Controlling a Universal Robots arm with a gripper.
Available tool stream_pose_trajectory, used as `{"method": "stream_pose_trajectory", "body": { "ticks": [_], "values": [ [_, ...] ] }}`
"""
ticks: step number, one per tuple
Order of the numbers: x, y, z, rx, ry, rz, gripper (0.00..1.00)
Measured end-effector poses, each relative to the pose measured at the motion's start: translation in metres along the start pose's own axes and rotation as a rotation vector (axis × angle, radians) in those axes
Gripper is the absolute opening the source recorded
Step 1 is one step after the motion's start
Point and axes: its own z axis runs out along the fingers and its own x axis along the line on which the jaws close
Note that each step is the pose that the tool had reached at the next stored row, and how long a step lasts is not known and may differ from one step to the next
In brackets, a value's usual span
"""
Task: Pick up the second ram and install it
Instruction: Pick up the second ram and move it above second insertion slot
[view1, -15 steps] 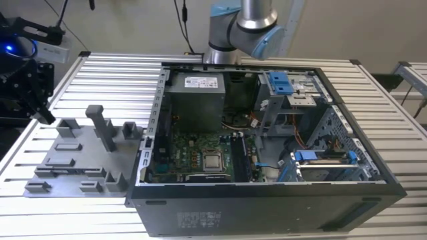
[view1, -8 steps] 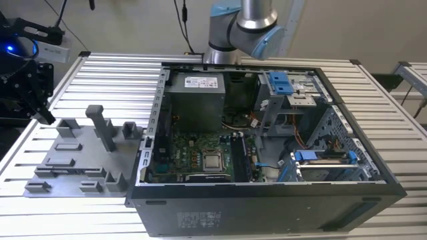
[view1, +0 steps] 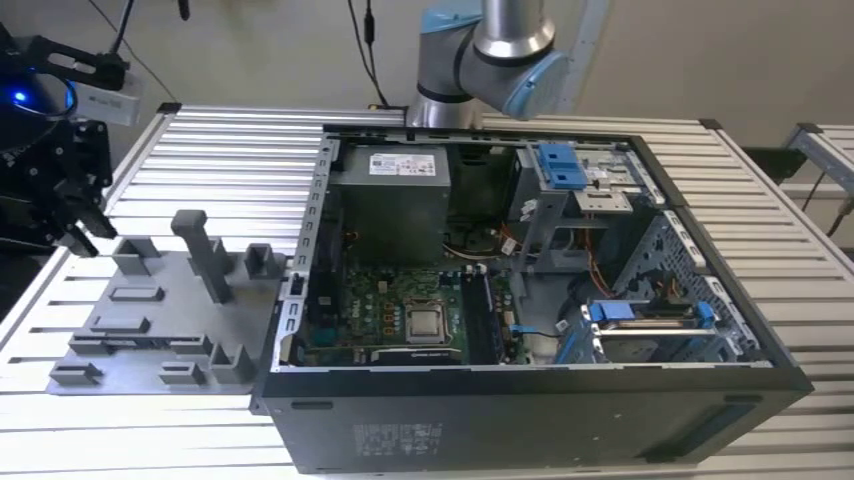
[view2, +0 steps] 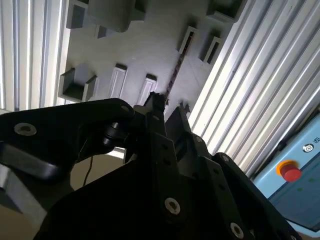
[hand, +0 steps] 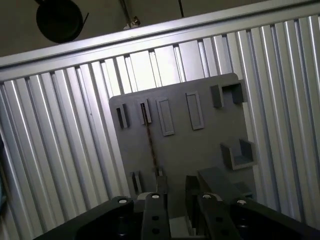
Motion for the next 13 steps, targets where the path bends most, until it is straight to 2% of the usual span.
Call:
{"method": "stream_pose_trajectory", "body": {
  "ticks": [1,3,4,13],
  "values": [
    [0.0,0.0,0.0,0.0,0.0,0.0,0.36],
    [0.0,0.0,0.0,0.0,0.0,0.0,0.36],
    [0.0,0.0,0.0,0.0,0.0,0.0,0.42],
    [0.0,0.0,0.0,0.0,0.0,0.0,0.42]
  ]
}}
